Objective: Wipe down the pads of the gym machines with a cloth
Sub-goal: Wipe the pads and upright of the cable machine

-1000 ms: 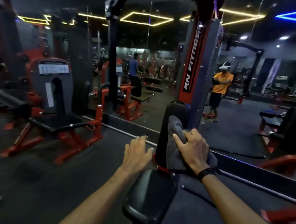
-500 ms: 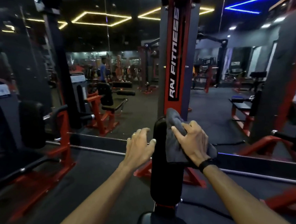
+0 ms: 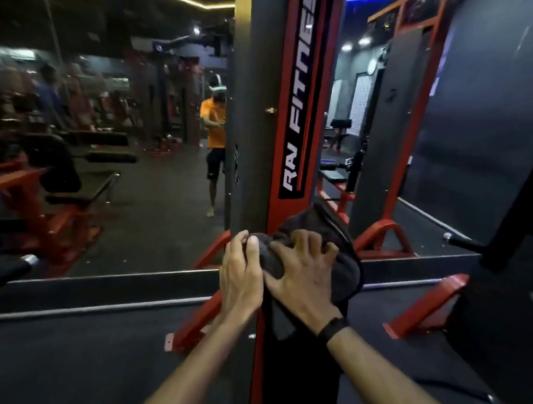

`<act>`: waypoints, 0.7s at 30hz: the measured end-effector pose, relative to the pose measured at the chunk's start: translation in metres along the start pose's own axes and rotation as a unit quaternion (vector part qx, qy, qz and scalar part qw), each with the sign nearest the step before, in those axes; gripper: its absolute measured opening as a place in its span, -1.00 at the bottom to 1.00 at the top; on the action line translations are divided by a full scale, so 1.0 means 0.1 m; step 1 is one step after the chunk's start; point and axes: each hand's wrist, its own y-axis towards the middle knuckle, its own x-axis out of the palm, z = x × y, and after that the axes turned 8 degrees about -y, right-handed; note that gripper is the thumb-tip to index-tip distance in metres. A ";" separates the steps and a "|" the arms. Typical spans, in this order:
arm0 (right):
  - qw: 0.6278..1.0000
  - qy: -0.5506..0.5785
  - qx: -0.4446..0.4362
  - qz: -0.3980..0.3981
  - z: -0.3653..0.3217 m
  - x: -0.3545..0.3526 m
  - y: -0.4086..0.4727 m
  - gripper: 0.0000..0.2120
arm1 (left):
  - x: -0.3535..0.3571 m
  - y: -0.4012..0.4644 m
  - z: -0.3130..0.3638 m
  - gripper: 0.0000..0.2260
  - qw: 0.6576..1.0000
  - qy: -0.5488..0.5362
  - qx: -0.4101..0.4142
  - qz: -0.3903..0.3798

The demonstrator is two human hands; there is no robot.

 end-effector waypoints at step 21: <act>0.989 0.093 0.112 0.010 0.41 0.15 0.22 -0.63 | 0.66 0.22 -0.43 -0.37 0.994 -0.091 0.059 0.007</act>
